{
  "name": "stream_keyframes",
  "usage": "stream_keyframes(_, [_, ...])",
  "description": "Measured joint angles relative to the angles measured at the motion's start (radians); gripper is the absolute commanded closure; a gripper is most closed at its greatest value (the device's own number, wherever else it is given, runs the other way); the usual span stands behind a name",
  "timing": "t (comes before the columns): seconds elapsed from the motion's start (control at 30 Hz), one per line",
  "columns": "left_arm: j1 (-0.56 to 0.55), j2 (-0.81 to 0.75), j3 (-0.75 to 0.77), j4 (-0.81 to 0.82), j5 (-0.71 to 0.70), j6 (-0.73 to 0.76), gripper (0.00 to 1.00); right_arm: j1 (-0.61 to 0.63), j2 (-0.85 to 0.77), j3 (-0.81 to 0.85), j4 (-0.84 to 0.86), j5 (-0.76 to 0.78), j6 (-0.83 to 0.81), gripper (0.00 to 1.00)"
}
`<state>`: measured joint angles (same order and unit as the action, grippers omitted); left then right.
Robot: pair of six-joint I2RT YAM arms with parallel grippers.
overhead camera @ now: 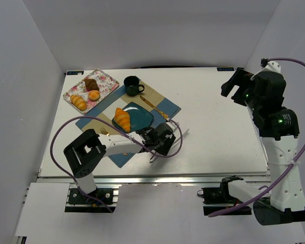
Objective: Place the bread
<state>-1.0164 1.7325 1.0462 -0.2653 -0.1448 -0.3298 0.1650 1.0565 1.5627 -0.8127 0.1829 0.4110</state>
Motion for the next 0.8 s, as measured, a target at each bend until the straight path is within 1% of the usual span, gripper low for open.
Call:
stream_keyframes(0.07, [-0.009, 0.006, -0.024, 0.010, -0.001, -0.003, 0.29, 0.000, -0.003, -0.022, 0.000, -0.002, 0.000, 0.11])
stream_keyframes(0.2, [-0.016, 0.017, -0.043, 0.008, -0.004, -0.012, 0.19, 0.000, -0.005, -0.056, 0.000, -0.006, 0.000, 0.11])
stream_keyframes(0.23, [-0.016, 0.017, -0.043, 0.008, -0.005, -0.011, 0.13, 0.000, -0.007, -0.066, 0.000, -0.006, 0.000, 0.11])
stream_keyframes(0.33, [-0.020, 0.017, -0.032, -0.010, -0.018, -0.012, 0.08, 0.000, -0.019, -0.089, -0.001, -0.008, 0.001, 0.11])
stream_keyframes(0.4, [-0.020, 0.017, 0.000, -0.055, -0.035, -0.011, 0.05, 0.000, -0.024, -0.098, 0.000, -0.010, 0.001, 0.11])
stream_keyframes(0.47, [-0.021, 0.010, 0.058, -0.111, -0.060, -0.010, 0.02, 0.000, -0.028, -0.105, 0.000, -0.010, 0.001, 0.11])
stream_keyframes(0.5, [-0.021, 0.004, 0.090, -0.140, -0.074, -0.010, 0.02, 0.000, -0.029, -0.106, 0.000, -0.010, 0.001, 0.11])
stream_keyframes(0.63, [-0.021, -0.036, 0.311, -0.307, -0.185, -0.043, 0.02, 0.000, -0.037, -0.121, 0.000, -0.048, 0.000, 0.11])
stream_keyframes(0.7, [-0.021, -0.076, 0.427, -0.387, -0.289, -0.092, 0.02, 0.000, -0.039, -0.116, 0.000, -0.067, 0.000, 0.11])
stream_keyframes(0.8, [-0.022, -0.163, 0.563, -0.526, -0.490, -0.183, 0.02, 0.000, -0.043, -0.105, 0.001, -0.077, -0.002, 0.11])
